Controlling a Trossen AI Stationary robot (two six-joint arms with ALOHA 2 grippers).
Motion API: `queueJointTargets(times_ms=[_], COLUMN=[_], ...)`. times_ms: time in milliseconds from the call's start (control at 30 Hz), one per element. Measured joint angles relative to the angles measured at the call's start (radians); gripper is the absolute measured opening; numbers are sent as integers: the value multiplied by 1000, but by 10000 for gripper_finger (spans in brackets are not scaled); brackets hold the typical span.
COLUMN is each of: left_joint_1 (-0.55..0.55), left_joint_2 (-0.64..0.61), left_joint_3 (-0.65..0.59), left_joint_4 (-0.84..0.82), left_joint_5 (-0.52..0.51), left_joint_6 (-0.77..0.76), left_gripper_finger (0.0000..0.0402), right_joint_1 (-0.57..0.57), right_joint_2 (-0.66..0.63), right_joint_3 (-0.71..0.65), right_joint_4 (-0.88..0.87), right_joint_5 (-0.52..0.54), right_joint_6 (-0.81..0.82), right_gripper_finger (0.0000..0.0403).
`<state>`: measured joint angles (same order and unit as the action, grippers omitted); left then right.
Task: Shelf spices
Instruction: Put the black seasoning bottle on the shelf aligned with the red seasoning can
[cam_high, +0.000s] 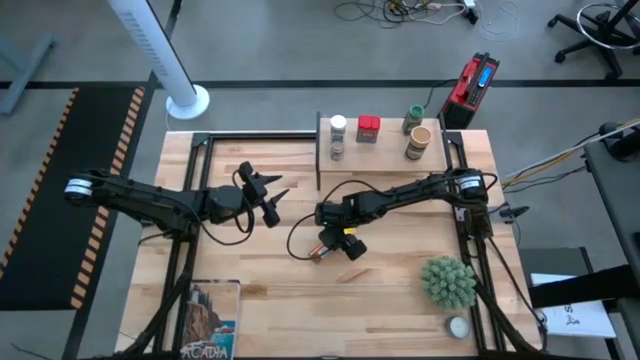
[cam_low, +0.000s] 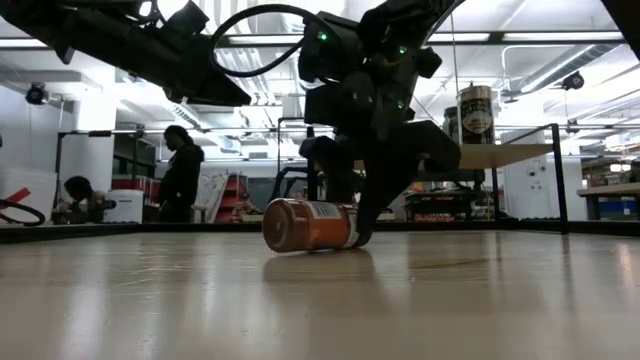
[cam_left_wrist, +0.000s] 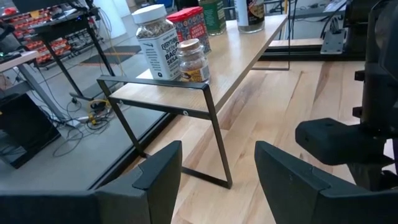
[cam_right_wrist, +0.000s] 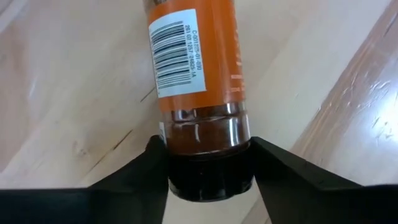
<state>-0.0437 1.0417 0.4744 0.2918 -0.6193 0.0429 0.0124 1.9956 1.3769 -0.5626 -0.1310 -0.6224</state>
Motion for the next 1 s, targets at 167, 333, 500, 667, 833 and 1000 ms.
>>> queueJointTargets(times_ms=[167, 333, 500, 667, 833, 1000], left_joint_1=[0, 0, 0, 0, 0, 0], left_joint_2=[0, 0, 0, 0, 0, 0], left_joint_3=[0, 0, 0, 0, 0, 0], left_joint_4=[0, 3, 4, 3, 3, 4], left_joint_5=[0, 0, 0, 0, 0, 0], left_joint_6=[0, 0, -2, -2, -2, -1], left_gripper_finger=[192, 192, 192, 192, 192, 192], right_joint_1=[0, 0, 3, 3, 14, 32], right_joint_2=[-21, -30, -30, -30, -28, -16], right_joint_3=[0, 0, 0, 0, -2, -2], right_joint_4=[-26, -31, -29, -33, -50, -37], right_joint_5=[1, -27, -58, -60, -56, -56], right_joint_6=[49, 106, 111, 183, 220, 260], right_gripper_finger=[137, 85, 88, 146, 210, 246])
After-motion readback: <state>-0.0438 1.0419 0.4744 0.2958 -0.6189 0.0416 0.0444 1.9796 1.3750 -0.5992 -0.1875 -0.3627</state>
